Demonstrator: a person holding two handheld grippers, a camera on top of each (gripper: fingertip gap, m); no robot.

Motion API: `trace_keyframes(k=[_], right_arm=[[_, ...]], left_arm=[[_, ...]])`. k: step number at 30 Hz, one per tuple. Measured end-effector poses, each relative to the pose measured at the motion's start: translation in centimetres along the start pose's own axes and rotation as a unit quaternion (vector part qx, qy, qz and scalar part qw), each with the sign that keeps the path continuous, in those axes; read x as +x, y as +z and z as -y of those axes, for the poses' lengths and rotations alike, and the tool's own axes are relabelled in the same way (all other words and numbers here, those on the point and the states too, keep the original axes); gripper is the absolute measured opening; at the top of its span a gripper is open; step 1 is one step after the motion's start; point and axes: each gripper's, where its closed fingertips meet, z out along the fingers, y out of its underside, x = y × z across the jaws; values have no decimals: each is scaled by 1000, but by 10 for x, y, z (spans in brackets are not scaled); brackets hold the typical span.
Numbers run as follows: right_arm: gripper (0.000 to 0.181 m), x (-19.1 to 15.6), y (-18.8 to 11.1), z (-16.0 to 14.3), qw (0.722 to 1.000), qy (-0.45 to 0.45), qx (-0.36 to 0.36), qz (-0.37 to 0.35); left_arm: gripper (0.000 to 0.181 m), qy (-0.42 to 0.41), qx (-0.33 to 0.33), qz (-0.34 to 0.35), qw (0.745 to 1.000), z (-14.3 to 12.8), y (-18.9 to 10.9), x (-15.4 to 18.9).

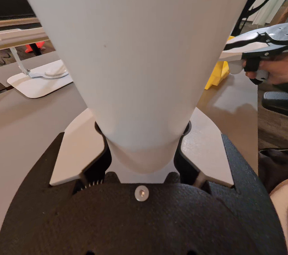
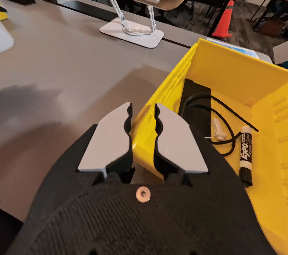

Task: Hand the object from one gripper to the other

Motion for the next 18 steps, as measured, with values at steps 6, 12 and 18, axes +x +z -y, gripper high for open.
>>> trace_keyframes(k=[6, 12, 18], right_arm=[[29, 13, -7, -8, 999, 15, -36, -2], [38, 21, -19, 11, 999, -32, 14, -40], [71, -77, -47, 110, 958, -153, 241, 26]], left_arm=[[102, 2, -17, -12, 1000, -9, -1, 5], [103, -11, -17, -29, 999, -8, 1, 10], [103, -4, -20, -71, 997, -7, 8, 37]])
